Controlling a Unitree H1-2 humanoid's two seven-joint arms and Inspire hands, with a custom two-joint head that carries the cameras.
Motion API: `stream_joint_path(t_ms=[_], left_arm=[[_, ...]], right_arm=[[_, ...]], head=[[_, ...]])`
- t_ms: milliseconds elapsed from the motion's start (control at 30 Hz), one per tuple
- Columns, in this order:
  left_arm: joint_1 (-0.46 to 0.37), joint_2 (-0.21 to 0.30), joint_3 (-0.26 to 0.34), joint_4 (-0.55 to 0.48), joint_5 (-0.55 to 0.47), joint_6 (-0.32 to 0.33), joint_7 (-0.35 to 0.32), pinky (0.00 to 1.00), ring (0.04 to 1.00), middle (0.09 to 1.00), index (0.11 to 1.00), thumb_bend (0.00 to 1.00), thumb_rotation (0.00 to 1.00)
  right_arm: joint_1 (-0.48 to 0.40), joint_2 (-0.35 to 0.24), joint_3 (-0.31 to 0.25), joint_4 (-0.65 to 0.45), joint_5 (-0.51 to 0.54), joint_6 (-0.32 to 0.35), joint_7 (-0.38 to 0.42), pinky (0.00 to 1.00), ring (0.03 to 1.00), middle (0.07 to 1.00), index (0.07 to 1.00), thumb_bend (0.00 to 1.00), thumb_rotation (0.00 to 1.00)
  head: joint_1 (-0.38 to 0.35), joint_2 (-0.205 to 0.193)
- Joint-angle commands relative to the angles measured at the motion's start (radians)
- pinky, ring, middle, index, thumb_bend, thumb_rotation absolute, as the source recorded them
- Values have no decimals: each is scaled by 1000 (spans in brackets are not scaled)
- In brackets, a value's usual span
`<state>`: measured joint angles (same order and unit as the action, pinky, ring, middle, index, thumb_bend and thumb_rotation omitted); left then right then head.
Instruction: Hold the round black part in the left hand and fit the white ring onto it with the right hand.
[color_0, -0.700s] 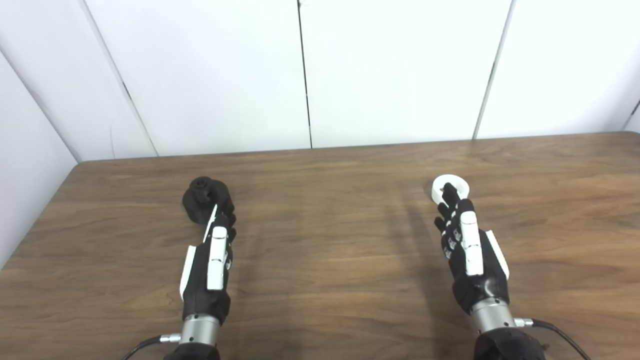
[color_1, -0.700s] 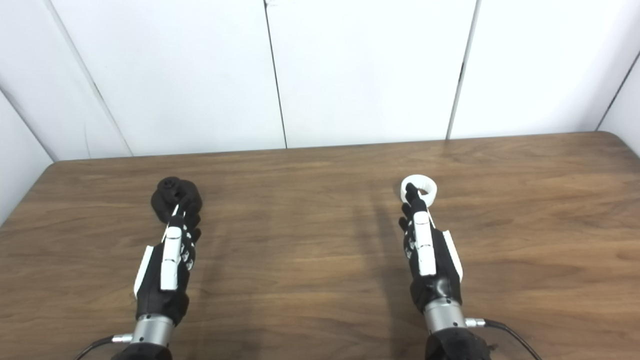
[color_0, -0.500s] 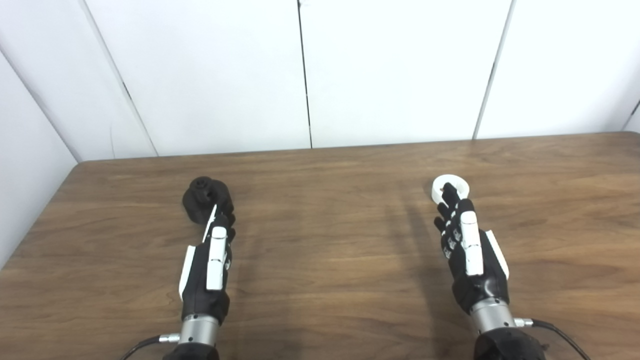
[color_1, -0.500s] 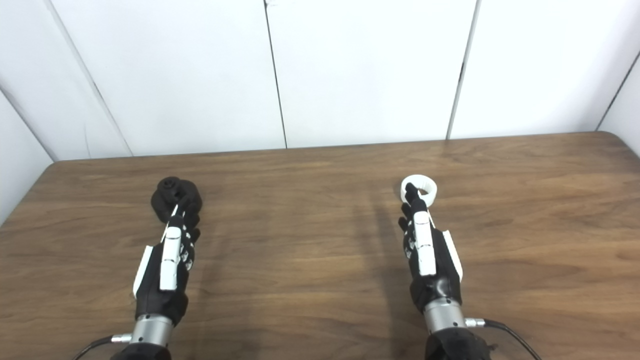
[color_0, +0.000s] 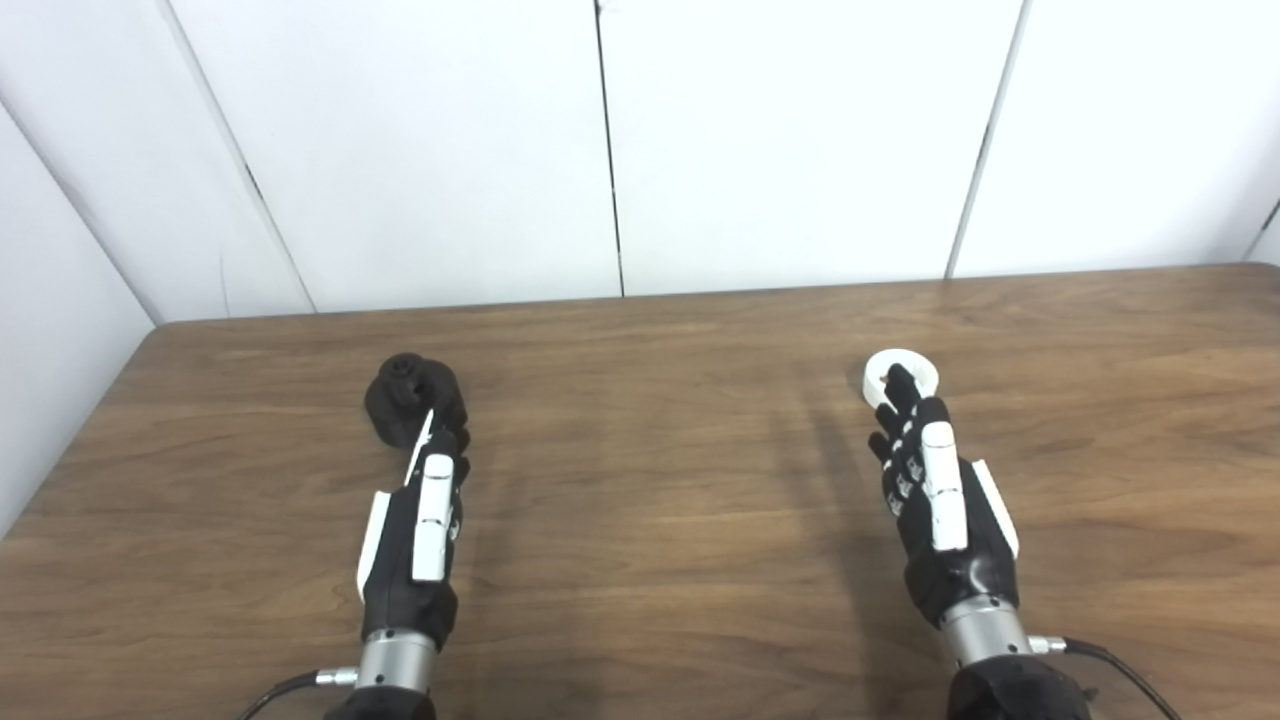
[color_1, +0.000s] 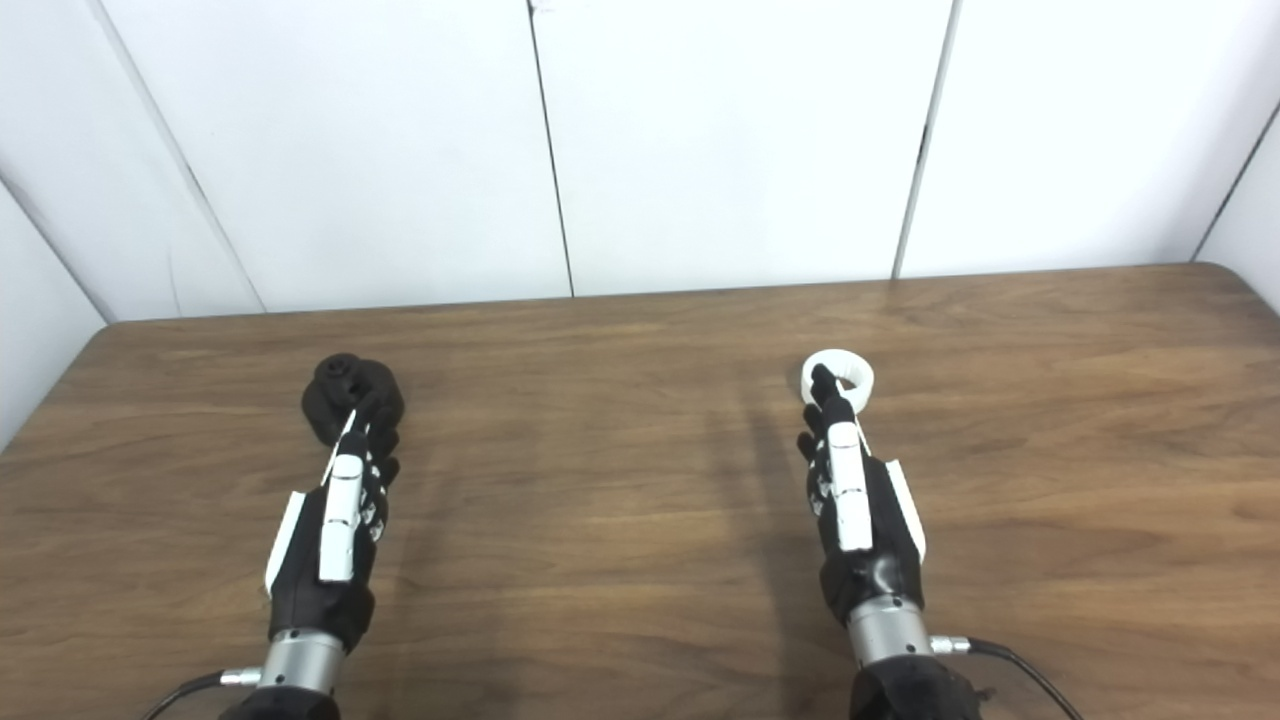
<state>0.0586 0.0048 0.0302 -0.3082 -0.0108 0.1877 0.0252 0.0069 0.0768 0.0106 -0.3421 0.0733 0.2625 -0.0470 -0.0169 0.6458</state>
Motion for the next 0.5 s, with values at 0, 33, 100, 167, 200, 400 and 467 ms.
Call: stream_joint_path(t_ms=[0,33,100,167,200,400,467], left_arm=[[-19,37,-5,-25,54,-24,-2,1000,1000,1000,1000,564,930],[-21,42,-1,-28,52,-15,-3,1000,1000,1000,1000,572,908],[-26,67,10,-36,49,-11,-11,1000,1000,1000,1000,599,857],[-33,94,21,-49,57,5,-13,1000,1000,1000,1000,647,828],[-36,102,25,-53,61,12,-13,1000,1000,1000,1000,679,818],[-69,211,56,-88,159,82,-16,1000,1000,1000,996,723,776],[-85,249,70,-96,168,108,-30,1000,1000,1000,998,746,718]], right_arm=[[-23,13,9,-10,-3,-40,4,1000,1000,1000,961,481,1000],[-23,14,9,-9,-4,-38,2,1000,1000,999,960,484,1000],[-23,15,7,-5,-1,-40,3,1000,1000,998,960,501,1000],[-23,17,7,-2,1,-42,2,1000,1000,996,959,503,1000],[-23,19,7,-2,0,-43,1,1000,1000,996,959,500,1000],[-27,23,4,18,-1,-53,-1,1000,1000,999,958,527,1000],[-28,22,5,23,-3,-55,0,1000,1000,1000,957,543,1000]], head=[[0,0],[5,-1],[9,-2],[14,-4],[16,-4],[30,-12],[37,-14]])
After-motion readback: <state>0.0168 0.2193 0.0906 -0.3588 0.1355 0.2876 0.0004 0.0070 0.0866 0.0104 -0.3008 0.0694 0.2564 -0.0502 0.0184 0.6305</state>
